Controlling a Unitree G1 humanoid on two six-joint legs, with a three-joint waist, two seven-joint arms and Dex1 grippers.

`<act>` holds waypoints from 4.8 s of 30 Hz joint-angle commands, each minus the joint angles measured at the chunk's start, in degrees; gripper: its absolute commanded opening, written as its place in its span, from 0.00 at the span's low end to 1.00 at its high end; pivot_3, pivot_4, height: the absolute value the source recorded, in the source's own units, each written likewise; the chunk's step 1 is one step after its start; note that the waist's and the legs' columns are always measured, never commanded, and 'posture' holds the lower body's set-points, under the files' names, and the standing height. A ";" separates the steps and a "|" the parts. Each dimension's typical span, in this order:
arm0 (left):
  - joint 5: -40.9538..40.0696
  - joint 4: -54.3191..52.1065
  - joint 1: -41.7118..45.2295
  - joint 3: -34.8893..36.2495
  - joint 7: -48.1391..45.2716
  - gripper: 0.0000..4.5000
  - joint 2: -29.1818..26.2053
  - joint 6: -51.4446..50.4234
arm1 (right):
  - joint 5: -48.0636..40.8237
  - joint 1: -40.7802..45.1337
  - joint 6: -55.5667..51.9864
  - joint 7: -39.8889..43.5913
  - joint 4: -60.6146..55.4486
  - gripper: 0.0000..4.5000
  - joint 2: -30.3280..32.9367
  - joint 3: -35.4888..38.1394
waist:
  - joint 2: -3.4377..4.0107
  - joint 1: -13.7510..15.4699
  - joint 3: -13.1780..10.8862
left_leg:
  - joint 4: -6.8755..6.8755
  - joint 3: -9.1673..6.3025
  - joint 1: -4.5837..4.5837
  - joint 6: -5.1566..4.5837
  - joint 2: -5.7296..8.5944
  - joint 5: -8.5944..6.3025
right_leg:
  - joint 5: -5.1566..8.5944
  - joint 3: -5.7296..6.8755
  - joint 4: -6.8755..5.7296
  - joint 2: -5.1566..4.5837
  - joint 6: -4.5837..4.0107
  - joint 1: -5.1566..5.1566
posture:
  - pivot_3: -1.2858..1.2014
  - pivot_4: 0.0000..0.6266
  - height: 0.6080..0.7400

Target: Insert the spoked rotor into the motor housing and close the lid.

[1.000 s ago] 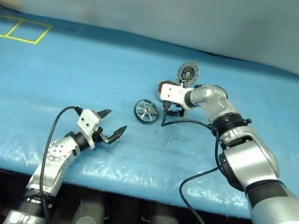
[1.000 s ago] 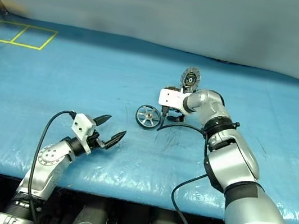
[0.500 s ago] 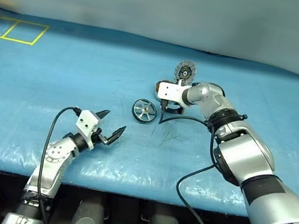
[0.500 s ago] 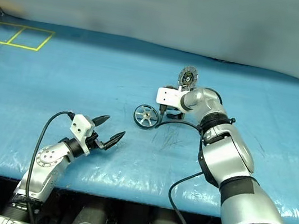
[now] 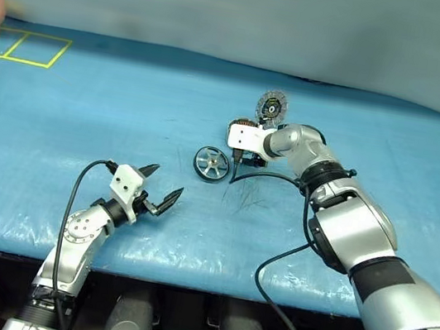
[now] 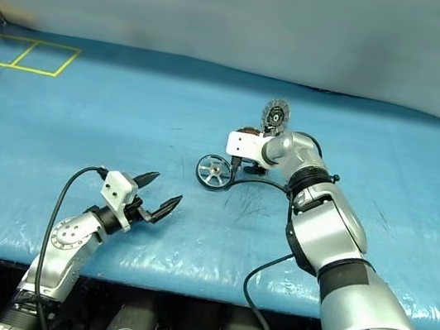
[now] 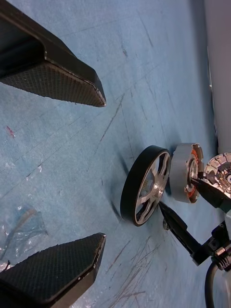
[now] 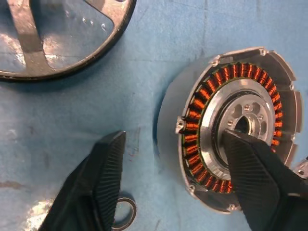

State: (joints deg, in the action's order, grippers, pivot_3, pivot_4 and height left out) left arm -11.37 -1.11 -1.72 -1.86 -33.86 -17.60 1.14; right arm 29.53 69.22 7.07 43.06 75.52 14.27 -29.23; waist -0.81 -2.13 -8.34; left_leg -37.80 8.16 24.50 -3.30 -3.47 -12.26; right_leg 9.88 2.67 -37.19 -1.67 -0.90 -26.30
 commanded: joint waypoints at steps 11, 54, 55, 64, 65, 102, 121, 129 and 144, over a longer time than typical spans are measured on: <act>0.22 -2.57 0.16 -0.77 0.25 1.00 0.22 -0.22 | 0.19 -1.12 0.05 2.01 0.84 0.64 -1.40 1.72 | 0.02 -0.01 0.10 | 0.01 0.00 -0.01 0.14 -0.01 -0.08 | 0.01 0.00 0.00 0.01 -0.01 -0.01 | 0.52 0.24 1.00; 0.36 3.84 3.89 -2.48 -3.36 1.00 -0.92 0.07 | -8.51 -46.95 -26.32 24.78 -101.74 0.32 26.54 8.91 | 0.05 1.42 -0.01 | 0.31 -0.30 0.25 0.21 -0.04 -0.17 | 0.33 0.44 0.31 0.06 -0.24 -0.19 | 0.52 0.24 1.00; 0.37 4.13 4.13 -2.57 -3.54 1.00 -0.96 0.05 | -8.44 -47.17 -26.00 25.49 -103.33 0.32 26.88 7.89 | 0.02 1.40 -0.03 | 0.30 -0.31 0.23 0.22 -0.04 -0.17 | 0.33 0.48 0.30 0.10 -0.24 -0.18 | 0.52 0.24 1.00; 0.38 5.42 5.15 -2.55 -4.20 1.00 -1.24 0.22 | -4.69 -41.43 -17.63 29.13 -102.90 0.32 28.64 -0.99 | -0.17 1.49 -0.16 | 0.04 -0.61 0.22 0.51 -0.04 -0.35 | 0.34 0.85 0.33 0.03 -0.24 -0.18 | 0.52 0.24 1.00; 0.37 5.28 5.00 -2.50 -4.18 1.00 -1.30 0.19 | -3.89 -40.30 -16.97 29.11 -101.63 0.32 28.12 -1.97 | -0.18 1.51 -0.16 | 0.01 -0.66 0.21 0.51 -0.04 -0.35 | 0.34 0.89 0.33 0.02 -0.24 -0.17 | 0.52 0.24 1.00; 0.58 4.21 3.55 -1.46 -3.22 1.00 -2.01 0.20 | -6.37 -42.96 -23.80 22.77 -98.09 0.32 22.18 2.32 | -0.20 1.57 -0.16 | -0.12 -0.87 0.34 0.43 -0.07 -0.26 | 0.37 1.12 0.24 0.01 -0.30 0.06 | 0.52 0.24 1.00; -0.21 4.77 3.69 -0.49 -4.91 1.00 -3.20 0.79 | -15.77 -59.21 -39.17 -6.78 -91.16 0.32 10.05 25.80 | -0.24 1.41 -0.12 | -0.12 -0.90 0.30 0.59 -0.09 -0.32 | 0.37 1.10 0.18 0.06 -0.30 0.15 | 0.52 0.24 1.00; 0.29 5.16 4.49 -0.81 -5.44 1.00 -3.50 0.45 | -18.78 -54.95 -30.91 -18.99 -74.14 0.32 2.26 27.21 | -0.24 1.46 -0.12 | -0.12 -0.87 0.29 0.34 -0.05 -0.17 | 0.35 1.08 0.22 0.04 -0.26 0.20 | 0.52 0.24 1.00; 0.92 4.88 4.19 -0.36 -4.60 1.00 -3.72 0.60 | -26.69 -47.01 -22.57 -21.95 -54.41 0.67 -1.46 28.67 | -0.22 0.53 -0.10 | -0.10 -0.91 -0.12 0.32 -0.11 -0.16 | 0.35 1.04 0.22 0.08 -0.26 0.57 | 0.52 0.24 1.00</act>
State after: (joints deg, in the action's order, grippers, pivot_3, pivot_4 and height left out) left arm -10.23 4.84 2.35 -2.85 -38.74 -20.84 0.92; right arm 3.83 21.75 -15.38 20.22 19.33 13.38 -0.17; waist -1.03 -1.59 -8.44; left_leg -37.89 7.25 24.34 -2.98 -3.58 -12.42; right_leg 10.23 3.71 -36.97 -1.58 -1.17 -25.69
